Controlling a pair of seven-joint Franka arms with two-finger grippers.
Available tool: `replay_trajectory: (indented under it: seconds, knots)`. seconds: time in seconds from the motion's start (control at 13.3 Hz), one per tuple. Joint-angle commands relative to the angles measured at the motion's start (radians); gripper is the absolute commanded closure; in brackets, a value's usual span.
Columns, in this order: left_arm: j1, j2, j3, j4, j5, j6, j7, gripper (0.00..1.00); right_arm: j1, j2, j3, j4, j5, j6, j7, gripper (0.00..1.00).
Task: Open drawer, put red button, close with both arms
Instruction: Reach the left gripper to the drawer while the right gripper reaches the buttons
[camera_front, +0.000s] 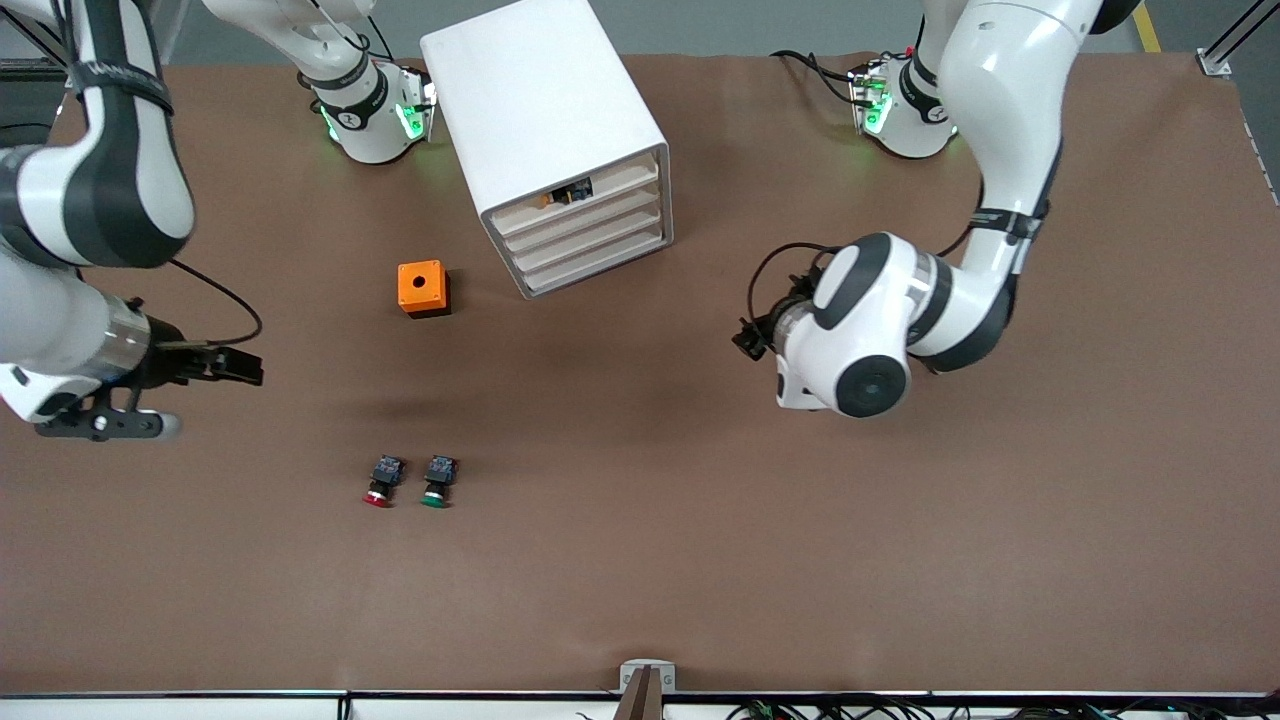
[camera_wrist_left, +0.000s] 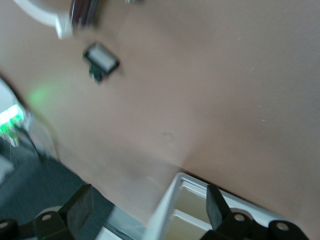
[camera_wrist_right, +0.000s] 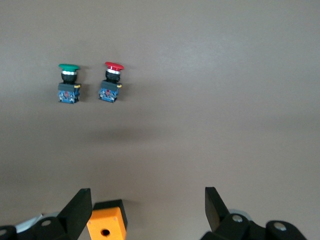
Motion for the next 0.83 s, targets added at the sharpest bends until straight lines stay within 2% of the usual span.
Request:
replay_trajectory:
  seconds: [0.0, 0.23, 0.53, 0.75]
  knots:
    - [-0.042, 0.059, 0.007, 0.030, -0.121, -0.011, -0.197, 0.00, -0.008, 0.068, 0.040, 0.020, 0.013, 0.035, 0.096, 0.00]
    - [-0.061, 0.123, 0.007, 0.024, -0.284, -0.013, -0.458, 0.01, -0.013, 0.169, 0.066, 0.020, 0.016, 0.130, 0.208, 0.00]
    - [-0.061, 0.203, 0.007, 0.022, -0.557, -0.014, -0.812, 0.02, -0.021, 0.280, 0.130, 0.020, 0.016, 0.268, 0.389, 0.00]
    - [-0.074, 0.257, 0.007, 0.025, -0.689, -0.013, -1.004, 0.18, -0.021, 0.343, 0.166, 0.019, 0.014, 0.368, 0.474, 0.00]
